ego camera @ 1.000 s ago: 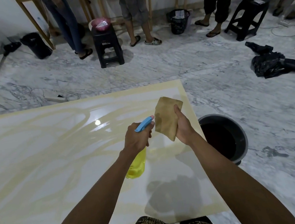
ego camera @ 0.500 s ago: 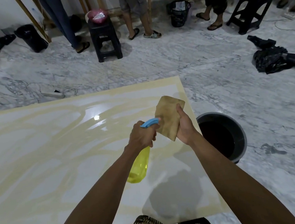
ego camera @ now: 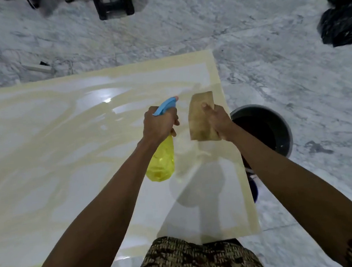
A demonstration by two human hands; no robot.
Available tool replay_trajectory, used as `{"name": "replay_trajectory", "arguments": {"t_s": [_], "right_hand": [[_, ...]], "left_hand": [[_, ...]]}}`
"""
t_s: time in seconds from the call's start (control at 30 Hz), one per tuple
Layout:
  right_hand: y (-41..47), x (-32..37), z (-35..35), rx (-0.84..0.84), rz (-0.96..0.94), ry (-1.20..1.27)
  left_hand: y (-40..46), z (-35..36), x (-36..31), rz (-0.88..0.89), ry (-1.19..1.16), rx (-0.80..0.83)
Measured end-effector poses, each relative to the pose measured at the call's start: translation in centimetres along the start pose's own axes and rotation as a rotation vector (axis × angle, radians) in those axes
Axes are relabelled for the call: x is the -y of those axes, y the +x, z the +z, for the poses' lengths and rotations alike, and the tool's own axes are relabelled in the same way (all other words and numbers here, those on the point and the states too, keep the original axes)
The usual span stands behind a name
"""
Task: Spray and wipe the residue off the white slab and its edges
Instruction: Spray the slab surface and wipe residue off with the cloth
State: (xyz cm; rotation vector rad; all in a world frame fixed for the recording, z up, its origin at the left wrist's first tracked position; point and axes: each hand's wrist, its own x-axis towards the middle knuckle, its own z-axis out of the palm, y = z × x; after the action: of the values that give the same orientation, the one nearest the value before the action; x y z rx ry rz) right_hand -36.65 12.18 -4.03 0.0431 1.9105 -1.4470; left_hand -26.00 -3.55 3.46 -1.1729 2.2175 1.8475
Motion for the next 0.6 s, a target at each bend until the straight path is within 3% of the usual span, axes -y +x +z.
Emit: {"name": "replay_trajectory", "arguments": {"t_s": [0.1,0.2,0.27,0.33,0.4,0.6], "right_hand": [[4.1,2.9,-1.3,-0.226,-0.318,-0.462],[10.7,5.5,-1.0,-0.291,-0.630,-0.863],[15.3,6.0,0.3,-0.211,-0.635,-1.187],[18.8,4.9,1.4,-0.046,-0.526,-1.369],[20.7,2.2,1.8,0.046,-0.462,-1.414],[16.2,-2.9,1.9,0.074,-0.494,-1.394]], "left_hand": [[1.6,-0.3,-0.1,0.041,-0.041,-0.029],[3.0,-0.8,0.2,0.045,-0.079,-0.081],[3.7,-0.9,0.6,0.050,-0.077,-0.095],[4.2,-0.9,0.9,0.061,-0.070,-0.107],[4.4,-1.1,1.2,0.087,-0.066,-0.109],[2.8,-1.3,2.7,0.058,-0.029,-0.082]]}}
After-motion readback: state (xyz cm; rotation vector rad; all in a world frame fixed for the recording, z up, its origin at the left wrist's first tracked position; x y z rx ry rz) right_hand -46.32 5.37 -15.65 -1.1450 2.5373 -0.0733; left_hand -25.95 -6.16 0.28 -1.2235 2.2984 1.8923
